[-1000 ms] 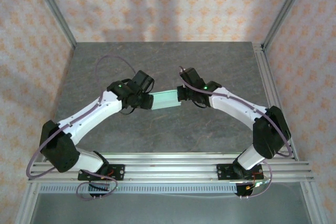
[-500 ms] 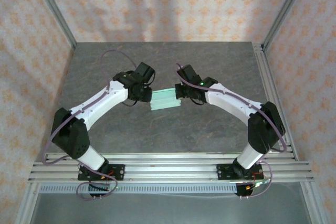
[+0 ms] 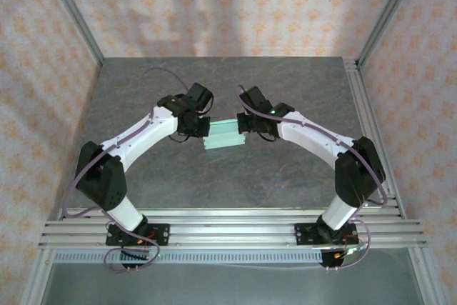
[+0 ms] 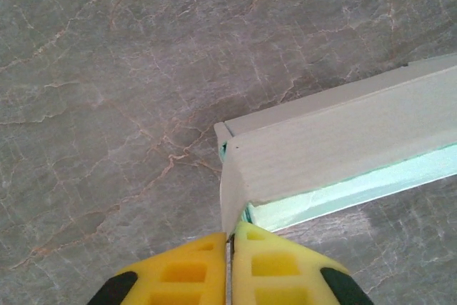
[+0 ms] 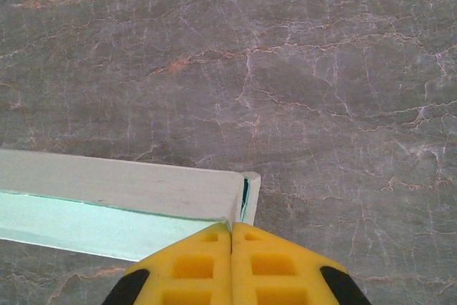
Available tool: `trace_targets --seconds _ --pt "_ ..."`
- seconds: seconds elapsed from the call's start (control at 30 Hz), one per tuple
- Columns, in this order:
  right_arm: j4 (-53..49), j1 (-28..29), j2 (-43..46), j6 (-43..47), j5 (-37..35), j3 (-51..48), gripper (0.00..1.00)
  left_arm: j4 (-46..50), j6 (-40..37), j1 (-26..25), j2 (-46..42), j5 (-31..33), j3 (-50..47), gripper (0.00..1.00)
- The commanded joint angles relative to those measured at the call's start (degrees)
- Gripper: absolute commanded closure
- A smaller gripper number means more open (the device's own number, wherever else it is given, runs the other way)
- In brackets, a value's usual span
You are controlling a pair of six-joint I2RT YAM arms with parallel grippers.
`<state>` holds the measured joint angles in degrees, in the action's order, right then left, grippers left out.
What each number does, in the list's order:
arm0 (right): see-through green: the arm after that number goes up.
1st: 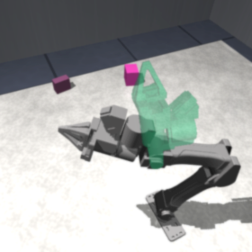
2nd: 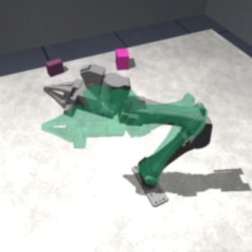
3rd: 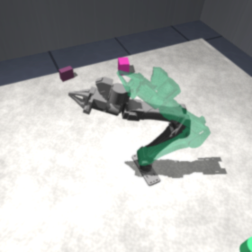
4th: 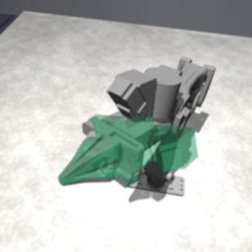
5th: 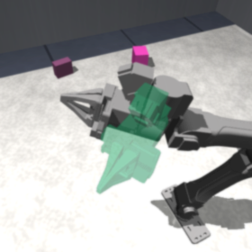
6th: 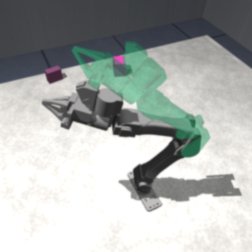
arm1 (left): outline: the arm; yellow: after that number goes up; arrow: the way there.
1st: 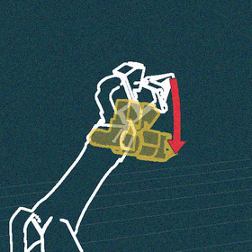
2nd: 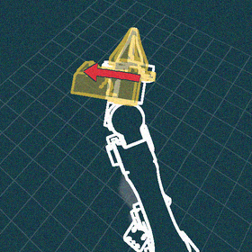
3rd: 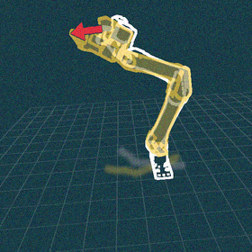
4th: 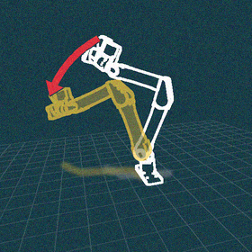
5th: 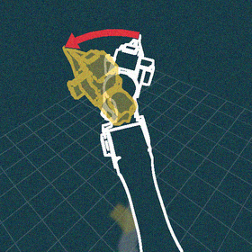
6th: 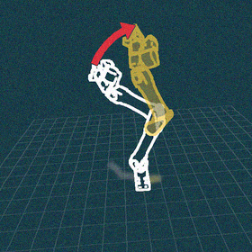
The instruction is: Fold the paper box
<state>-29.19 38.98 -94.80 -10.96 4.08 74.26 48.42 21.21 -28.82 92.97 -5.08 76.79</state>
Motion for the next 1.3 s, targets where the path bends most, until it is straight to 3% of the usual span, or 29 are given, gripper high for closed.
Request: trace_targets --seconds 0.0,0.33,0.53,1.07,1.27 --pt "-2.01 0.41 -0.82 -0.73 -1.26 1.86 1.0 0.65 0.99 0.42 -0.07 -0.53 1.27 0.93" --pt "-2.34 0.39 -1.33 -0.55 -1.0 2.3 1.0 0.18 3.98 0.5 0.15 -3.85 1.83 1.0" --pt "-2.41 0.39 -1.32 -0.17 -0.56 2.21 1.0 -0.87 7.4 0.84 -0.33 -8.96 2.31 1.0" --pt "-1.36 0.4 -1.76 -0.63 -0.41 1.16 1.0 -0.29 7.45 1.9 0.56 -8.26 1.2 1.0" --pt "3.74 0.46 -0.56 -0.42 0.78 -3.14 1.0 -2.69 7.88 1.87 1.46 -9.02 -2.32 1.0"
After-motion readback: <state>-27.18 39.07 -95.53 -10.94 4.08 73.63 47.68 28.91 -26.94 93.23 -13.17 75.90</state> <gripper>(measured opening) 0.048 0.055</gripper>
